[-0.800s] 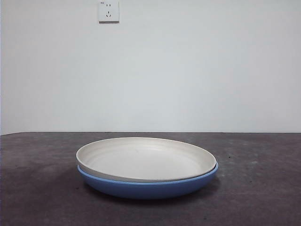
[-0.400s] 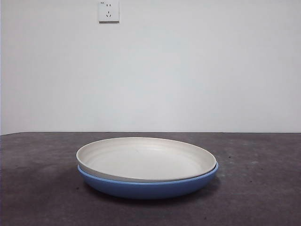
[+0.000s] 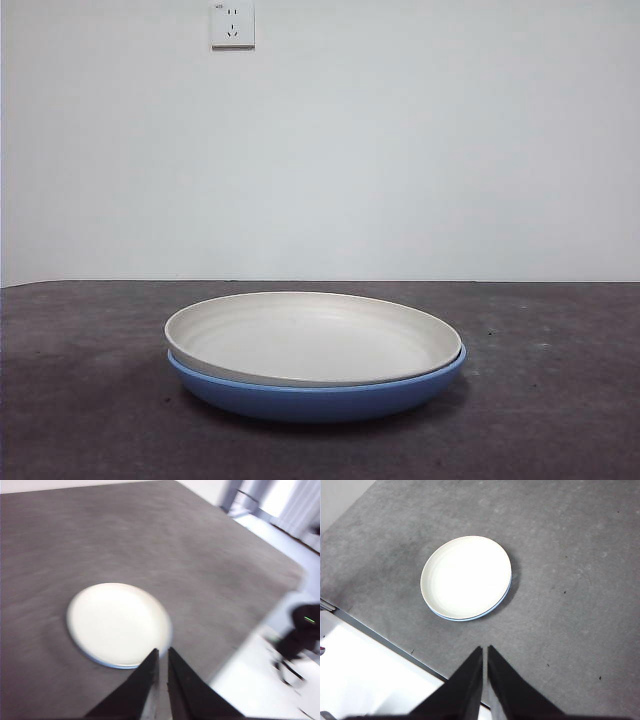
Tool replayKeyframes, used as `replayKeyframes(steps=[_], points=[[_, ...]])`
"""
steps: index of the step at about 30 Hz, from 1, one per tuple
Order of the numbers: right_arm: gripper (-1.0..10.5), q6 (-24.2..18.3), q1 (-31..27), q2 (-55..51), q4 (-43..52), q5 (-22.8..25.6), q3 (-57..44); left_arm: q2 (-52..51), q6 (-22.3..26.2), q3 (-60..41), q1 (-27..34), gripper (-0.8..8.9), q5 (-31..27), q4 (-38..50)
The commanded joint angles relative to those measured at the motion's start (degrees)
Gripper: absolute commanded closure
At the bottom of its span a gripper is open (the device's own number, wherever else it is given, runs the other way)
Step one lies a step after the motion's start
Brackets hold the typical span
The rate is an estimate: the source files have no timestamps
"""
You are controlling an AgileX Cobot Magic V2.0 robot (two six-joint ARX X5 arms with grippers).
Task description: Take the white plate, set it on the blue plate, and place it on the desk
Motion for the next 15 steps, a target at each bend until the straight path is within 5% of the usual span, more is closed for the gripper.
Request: replayKeyframes(steps=[1, 8, 15], points=[[9.4, -0.6, 0.3, 0.3, -2.6, 0.1, 0.9, -0.6, 0.4, -2.6, 6.0, 7.86, 0.1, 1.9], [9.4, -0.6, 0.3, 0.3, -2.6, 0.1, 0.9, -10.7, 2.8, -22.9, 20.9, 7.86, 0.0, 22.5], [9.4, -0.6, 0.3, 0.3, -2.6, 0.1, 0.9, -22.0, 3.0, -45.6, 25.6, 7.86, -2.3, 42.3]])
